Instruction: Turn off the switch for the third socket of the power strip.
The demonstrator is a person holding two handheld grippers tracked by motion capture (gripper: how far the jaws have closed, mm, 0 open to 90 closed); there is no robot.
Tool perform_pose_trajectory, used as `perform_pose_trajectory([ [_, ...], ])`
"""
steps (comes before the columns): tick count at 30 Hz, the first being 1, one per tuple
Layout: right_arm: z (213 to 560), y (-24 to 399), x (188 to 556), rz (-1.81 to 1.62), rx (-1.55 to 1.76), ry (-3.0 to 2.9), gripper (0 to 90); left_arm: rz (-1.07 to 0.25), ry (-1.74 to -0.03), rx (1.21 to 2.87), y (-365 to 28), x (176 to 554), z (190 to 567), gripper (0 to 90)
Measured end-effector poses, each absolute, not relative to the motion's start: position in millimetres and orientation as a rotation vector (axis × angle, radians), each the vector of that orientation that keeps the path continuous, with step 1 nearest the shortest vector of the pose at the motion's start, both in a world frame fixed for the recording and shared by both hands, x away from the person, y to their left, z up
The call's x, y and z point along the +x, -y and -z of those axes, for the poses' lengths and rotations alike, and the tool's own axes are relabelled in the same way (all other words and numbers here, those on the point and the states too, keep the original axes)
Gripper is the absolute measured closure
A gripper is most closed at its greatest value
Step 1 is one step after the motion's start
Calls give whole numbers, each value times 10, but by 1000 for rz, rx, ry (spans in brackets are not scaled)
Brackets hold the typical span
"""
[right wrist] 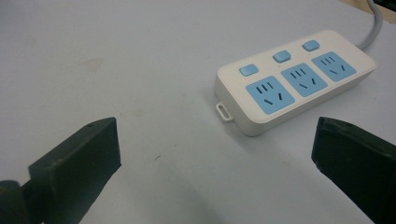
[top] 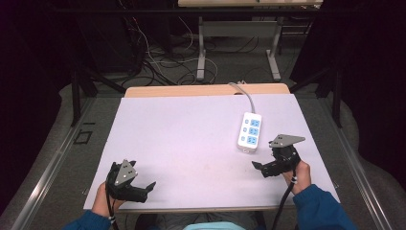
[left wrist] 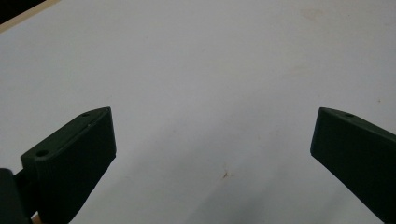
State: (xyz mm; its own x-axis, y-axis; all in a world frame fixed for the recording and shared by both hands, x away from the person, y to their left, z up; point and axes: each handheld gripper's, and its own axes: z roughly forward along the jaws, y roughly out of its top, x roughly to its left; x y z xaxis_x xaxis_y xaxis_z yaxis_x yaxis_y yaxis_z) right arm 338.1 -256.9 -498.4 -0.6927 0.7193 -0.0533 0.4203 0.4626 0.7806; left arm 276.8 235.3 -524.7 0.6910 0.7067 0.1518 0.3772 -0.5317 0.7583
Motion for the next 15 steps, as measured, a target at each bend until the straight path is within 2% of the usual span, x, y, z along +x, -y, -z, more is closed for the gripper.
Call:
perform_pose_trajectory([
  [15, 4954, 2481, 3622, -1075, 951, -2355, 9, -586, -821, 2178, -2356, 2765, 5247, 1],
])
